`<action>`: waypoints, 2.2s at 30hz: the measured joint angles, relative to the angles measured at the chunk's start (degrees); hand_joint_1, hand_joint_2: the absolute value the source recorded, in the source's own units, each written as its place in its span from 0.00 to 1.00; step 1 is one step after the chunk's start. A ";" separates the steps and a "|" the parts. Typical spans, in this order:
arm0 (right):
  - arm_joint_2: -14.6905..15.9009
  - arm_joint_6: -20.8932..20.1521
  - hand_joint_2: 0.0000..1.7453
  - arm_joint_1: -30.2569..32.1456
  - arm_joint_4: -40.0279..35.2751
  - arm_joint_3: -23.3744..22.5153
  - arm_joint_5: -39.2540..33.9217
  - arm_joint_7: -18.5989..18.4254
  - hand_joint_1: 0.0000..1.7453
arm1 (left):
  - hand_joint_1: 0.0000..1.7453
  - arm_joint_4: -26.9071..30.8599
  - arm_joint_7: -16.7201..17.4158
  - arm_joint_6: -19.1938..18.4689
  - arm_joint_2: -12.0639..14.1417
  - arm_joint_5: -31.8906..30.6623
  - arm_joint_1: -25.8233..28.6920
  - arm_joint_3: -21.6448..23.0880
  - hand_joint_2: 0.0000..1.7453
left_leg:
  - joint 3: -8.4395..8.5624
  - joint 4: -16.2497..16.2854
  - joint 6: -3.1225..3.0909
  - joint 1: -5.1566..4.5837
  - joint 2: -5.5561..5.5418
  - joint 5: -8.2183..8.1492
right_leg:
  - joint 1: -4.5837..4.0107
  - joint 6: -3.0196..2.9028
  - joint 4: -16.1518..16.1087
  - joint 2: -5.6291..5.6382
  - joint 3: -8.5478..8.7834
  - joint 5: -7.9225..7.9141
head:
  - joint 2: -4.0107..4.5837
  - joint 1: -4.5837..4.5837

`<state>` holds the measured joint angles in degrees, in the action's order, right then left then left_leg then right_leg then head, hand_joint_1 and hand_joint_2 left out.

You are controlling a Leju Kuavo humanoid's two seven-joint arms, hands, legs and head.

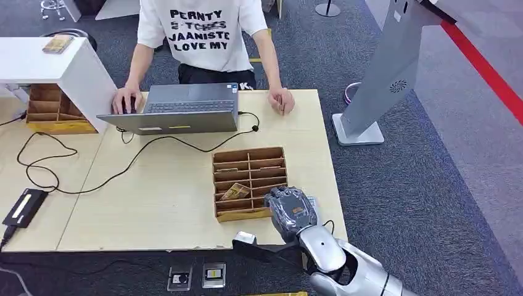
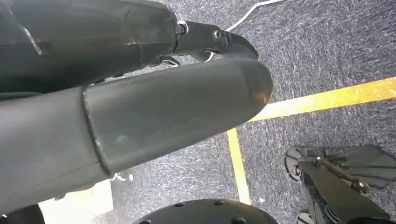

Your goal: Pass the card to the sensor for recognition and then transmit it.

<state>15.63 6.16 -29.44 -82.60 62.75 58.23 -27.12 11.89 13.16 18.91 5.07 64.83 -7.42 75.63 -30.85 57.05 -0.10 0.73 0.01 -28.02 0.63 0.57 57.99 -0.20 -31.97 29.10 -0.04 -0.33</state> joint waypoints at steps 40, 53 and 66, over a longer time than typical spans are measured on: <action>0.55 0.55 1.00 0.00 -0.28 -0.02 -1.66 0.04 0.49 | 0.00 0.00 -1.18 -0.68 0.02 -1.42 0.00 0.07 0.00 | 0.00 0.00 0.00 0.00 0.00 0.00 | 0.00 0.00 0.00 0.01 0.00 0.00 | 0.00 0.00; -0.02 1.44 1.00 -0.40 0.35 0.00 -2.34 0.98 0.51 | 0.00 0.00 -1.18 -0.55 0.02 -1.01 0.00 0.07 0.00 | -0.01 0.00 0.00 0.00 0.00 0.00 | 0.00 0.00 0.00 -0.02 0.00 0.00 | 0.00 -0.02; -0.81 2.08 1.00 -0.56 1.71 0.04 -2.62 1.14 0.51 | 0.00 0.00 -1.18 -0.55 0.02 -1.07 0.00 0.09 0.00 | -0.01 0.00 0.00 0.00 0.00 0.00 | 0.00 0.00 0.00 -0.02 0.00 0.00 | 0.00 0.00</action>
<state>14.82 8.24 -30.00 -80.89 62.79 55.60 -25.99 11.89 11.98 18.36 5.09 63.76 -7.41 75.71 -30.86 57.05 -0.10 0.73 0.01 -28.02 0.63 0.57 57.99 -0.22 -31.97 29.10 -0.04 -0.33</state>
